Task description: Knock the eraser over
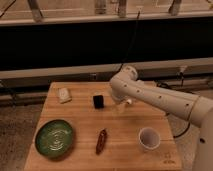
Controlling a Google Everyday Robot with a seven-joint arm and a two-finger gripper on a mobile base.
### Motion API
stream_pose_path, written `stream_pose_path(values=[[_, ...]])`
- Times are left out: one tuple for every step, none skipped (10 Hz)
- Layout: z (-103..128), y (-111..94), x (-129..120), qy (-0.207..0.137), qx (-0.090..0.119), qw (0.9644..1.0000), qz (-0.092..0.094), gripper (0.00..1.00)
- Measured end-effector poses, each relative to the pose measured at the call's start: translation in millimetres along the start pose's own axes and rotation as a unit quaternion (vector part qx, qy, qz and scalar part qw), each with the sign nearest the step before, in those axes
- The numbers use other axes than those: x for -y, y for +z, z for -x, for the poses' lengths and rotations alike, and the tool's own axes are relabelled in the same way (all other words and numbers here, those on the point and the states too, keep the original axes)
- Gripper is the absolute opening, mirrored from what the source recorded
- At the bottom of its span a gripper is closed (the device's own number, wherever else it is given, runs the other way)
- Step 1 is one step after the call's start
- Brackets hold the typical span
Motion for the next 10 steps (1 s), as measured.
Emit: stream_pose_path(values=[[0,1,1,-0.001,0.001,1.0,-0.001,0.8],[0,2,3,-0.003,0.001,1.0,-0.001,0.8],[1,3,6,-0.006,0.002,1.0,-0.002,0.78],[3,4,8,-0.009,0.004,1.0,-0.002,0.78],[4,5,9,-0.01,0.005,0.9999,-0.002,0.78],[3,6,11,-0.011,0.007,0.9999,-0.003,0.71],[3,6,14,-0.013,0.008,0.9999,-0.003,0.68],[5,7,16,-0.016,0.01,0.9998,-0.003,0.7],[6,8,19,-0.018,0.013,0.9997,-0.004,0.71],[6,9,22,-0.021,0.015,0.9997,-0.005,0.67]])
